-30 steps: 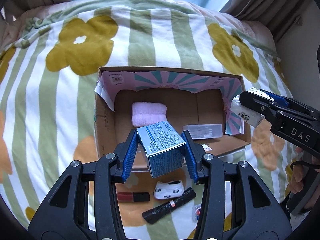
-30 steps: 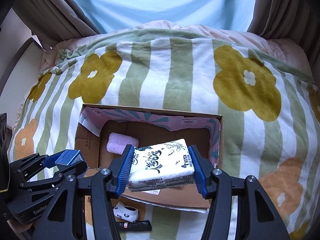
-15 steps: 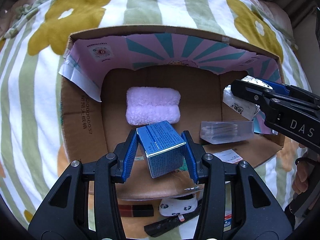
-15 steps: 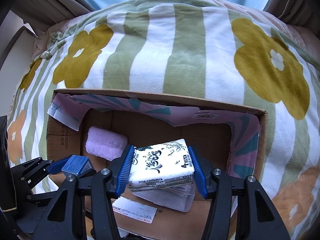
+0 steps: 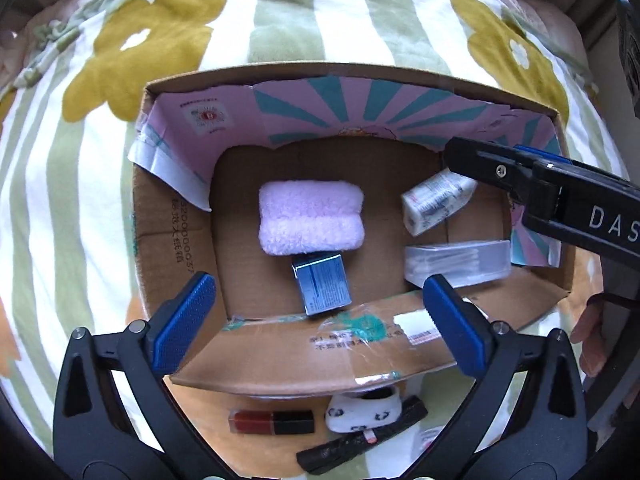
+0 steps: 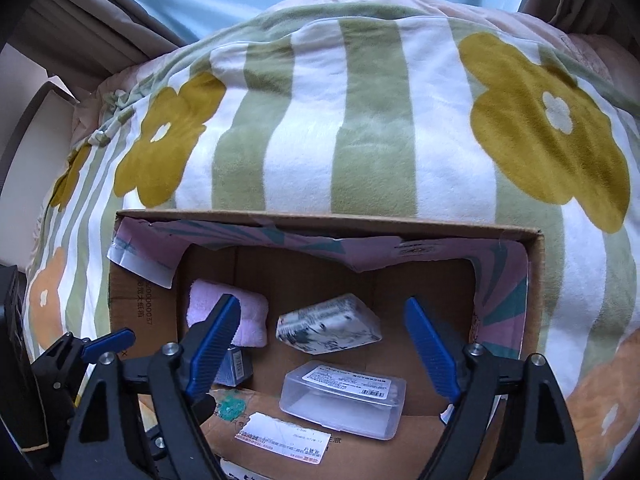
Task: Organize objects
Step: 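Open the left tool to drop the blue box while the right tool releases the tissue pack, then withdraw both tools from the box toward the remaining items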
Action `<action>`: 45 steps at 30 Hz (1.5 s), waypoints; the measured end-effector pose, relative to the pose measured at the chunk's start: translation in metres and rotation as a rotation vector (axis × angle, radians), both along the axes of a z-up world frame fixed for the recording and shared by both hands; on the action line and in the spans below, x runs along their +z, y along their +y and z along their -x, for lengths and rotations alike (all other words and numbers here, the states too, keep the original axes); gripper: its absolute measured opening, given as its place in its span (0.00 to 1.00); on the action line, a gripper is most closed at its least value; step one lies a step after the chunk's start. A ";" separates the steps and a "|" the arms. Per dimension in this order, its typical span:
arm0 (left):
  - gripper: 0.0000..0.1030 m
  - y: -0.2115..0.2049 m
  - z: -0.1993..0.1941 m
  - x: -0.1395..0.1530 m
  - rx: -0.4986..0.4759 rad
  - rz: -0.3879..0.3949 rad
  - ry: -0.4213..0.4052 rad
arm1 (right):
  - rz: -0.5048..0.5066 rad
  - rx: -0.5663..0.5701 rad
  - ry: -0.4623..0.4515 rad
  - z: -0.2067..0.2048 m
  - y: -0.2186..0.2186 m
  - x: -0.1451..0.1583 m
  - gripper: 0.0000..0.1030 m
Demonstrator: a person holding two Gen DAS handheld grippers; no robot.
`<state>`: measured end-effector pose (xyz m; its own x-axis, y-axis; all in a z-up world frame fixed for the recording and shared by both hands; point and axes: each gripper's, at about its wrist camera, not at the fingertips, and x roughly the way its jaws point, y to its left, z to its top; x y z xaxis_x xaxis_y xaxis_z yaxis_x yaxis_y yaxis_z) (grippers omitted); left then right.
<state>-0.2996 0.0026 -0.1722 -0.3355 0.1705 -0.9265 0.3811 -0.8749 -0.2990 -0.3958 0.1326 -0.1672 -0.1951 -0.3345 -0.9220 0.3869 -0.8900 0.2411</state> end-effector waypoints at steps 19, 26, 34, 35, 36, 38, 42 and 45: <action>1.00 -0.013 -0.043 0.066 0.081 -0.002 0.110 | -0.044 0.026 0.072 -0.035 0.009 0.073 0.79; 1.00 -0.021 -0.085 0.116 0.144 0.043 0.172 | -0.028 0.038 0.156 -0.075 0.016 0.126 0.79; 1.00 -0.026 -0.154 0.153 0.236 0.098 0.219 | 0.022 0.010 0.242 -0.135 0.033 0.171 0.79; 1.00 -0.025 -0.163 0.155 0.246 0.108 0.223 | 0.026 0.005 0.260 -0.145 0.036 0.176 0.79; 1.00 -0.024 -0.173 0.158 0.255 0.115 0.225 | 0.029 0.002 0.276 -0.154 0.038 0.180 0.79; 1.00 -0.021 -0.191 0.160 0.270 0.114 0.227 | 0.033 0.001 0.291 -0.173 0.042 0.187 0.79; 1.00 -0.013 -0.224 0.157 0.285 0.085 0.227 | 0.030 0.007 0.308 -0.208 0.049 0.191 0.79; 1.00 0.000 -0.246 0.156 0.291 0.102 0.224 | 0.012 0.016 0.315 -0.233 0.053 0.187 0.79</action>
<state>-0.0539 0.0028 -0.0158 -0.5521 -0.0510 -0.8322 0.5529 -0.7695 -0.3197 -0.1628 0.1855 0.0202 -0.4648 -0.3505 -0.8131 0.4584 -0.8809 0.1177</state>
